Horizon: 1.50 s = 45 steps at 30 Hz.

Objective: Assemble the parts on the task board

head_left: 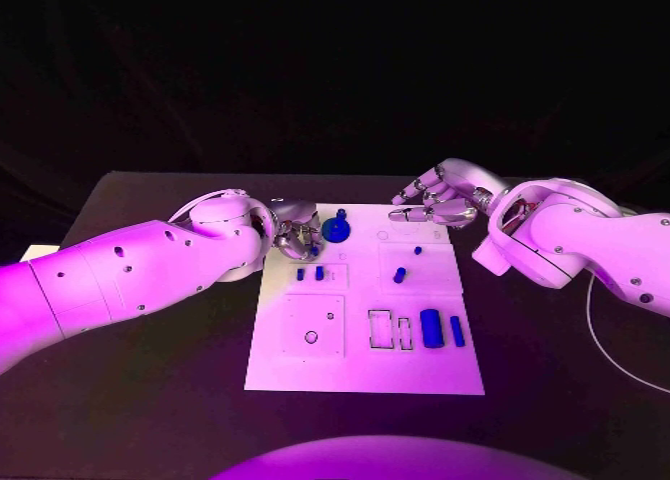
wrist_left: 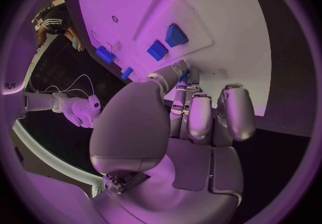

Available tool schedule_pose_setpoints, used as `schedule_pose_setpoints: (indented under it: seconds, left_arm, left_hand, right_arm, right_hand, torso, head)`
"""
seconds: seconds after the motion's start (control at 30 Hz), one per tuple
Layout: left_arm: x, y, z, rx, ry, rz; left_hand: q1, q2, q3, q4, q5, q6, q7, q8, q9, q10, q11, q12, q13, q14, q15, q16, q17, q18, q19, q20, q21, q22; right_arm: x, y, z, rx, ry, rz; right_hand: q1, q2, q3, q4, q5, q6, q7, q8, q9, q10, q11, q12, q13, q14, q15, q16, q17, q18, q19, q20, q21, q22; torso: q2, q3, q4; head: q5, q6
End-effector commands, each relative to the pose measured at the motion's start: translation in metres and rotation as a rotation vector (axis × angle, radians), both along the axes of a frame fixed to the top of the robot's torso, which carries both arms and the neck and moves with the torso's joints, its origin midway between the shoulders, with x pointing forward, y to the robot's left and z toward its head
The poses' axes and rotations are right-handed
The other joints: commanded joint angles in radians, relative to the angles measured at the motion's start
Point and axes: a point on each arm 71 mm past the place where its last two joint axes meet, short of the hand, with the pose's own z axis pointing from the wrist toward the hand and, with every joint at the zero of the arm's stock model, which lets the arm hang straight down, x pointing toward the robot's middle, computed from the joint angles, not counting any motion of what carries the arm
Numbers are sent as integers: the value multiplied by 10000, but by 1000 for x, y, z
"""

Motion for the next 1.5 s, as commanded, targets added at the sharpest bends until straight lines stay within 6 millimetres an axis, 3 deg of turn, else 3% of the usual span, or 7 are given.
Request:
schedule_pose_setpoints:
  seconds: [0.03,0.87,1.03,1.17,1.2,1.37,1.5]
  left_arm:
    - [-1,0,-3,179,226,34]
    - [1,9,-4,149,289,488]
    - [1,23,-2,-249,488,944]
    - [1,40,3,-1308,959,1591]
    - [1,45,5,-1777,1038,1760]
    - [1,61,19,-4828,1094,2404]
    - [-3,74,27,-8652,1861,3507]
  left_hand:
    - [-103,-22,99,-13,-2,-168,2,-53,-51,-120,15,-84,-32,213,110,-10,-23,-65,-28,93,-61,341]
    - [-483,-424,228,-22,-8,-1377,231,-49,-415,-1144,297,-148,-287,143,333,-26,-343,123,-307,310,-986,-253]
    - [-359,-406,225,-132,-7,-1675,286,-52,-419,-1738,378,-135,-297,125,395,-16,-424,161,-341,365,-1216,-405]
    - [-205,-327,250,-240,-1,-1773,322,-34,-408,-2109,436,-113,-294,118,437,11,-446,181,-359,402,-1345,-490]
    - [-175,-304,269,-259,4,-1754,306,-21,-402,-2110,431,-95,-288,119,436,20,-440,186,-364,404,-1369,-505]
    - [-94,-110,501,-312,-8,-1021,263,326,-284,-1093,286,507,-131,98,328,91,-407,242,-457,348,-1618,-654]
    - [-101,53,440,-287,-27,-617,165,528,-260,-536,134,934,-16,-678,217,-959,-2154,597,-1316,250,-3518,-1878]
  right_arm:
    - [-1,1,0,-62,13,152]
    - [2,-5,-2,-147,65,-26]
    - [5,-19,-3,-444,77,-316]
    - [8,-32,-6,-1269,-23,-297]
    - [9,-35,-7,-1536,-73,-268]
    - [10,-41,-8,-3331,-895,27]
    - [9,-38,-8,-4682,-1737,329]
  right_hand:
    - [-34,98,-73,-14,41,78,8,47,8,23,-45,57,11,833,-65,-24,1651,102,-30,-15,-24,39]
    - [-15,100,-89,-19,39,74,9,44,7,-34,-46,-45,-62,825,-66,-52,1615,113,-54,-16,-54,-16]
    - [709,213,89,-329,-180,50,10,11,0,-2493,-57,-4541,-3228,580,-100,-748,799,349,-595,-43,-759,-1174]
    - [1425,211,535,-518,-399,150,75,-4,3,-3317,64,-7145,-5460,487,-37,-1262,234,409,-695,-18,-1053,-1567]
    - [1508,186,666,-493,-456,225,88,-10,3,-3190,163,-7837,-6255,506,-17,-1310,183,411,-666,16,-1084,-1596]
    - [1852,-115,1050,-615,-551,605,-28,10,14,-2717,72,-9088,-8007,550,-10,-1351,145,414,-588,1,-1131,-1619]
    - [1981,-309,1477,-625,-628,951,-154,-32,7,-2295,19,-9709,-9194,566,-48,-1376,119,412,-552,-33,-1180,-1661]
  torso:
    - [0,-6,3]
    - [-6,-5,6]
    - [-6,-3,-2]
    - [-14,0,-17]
    - [-13,-3,-15]
    - [-12,1,11]
    - [-1,-9,-7]
  head:
    - [14,4]
    - [18,-11]
    - [41,2]
    - [5,16]
    - [0,23]
    - [-54,77]
    - [-141,136]
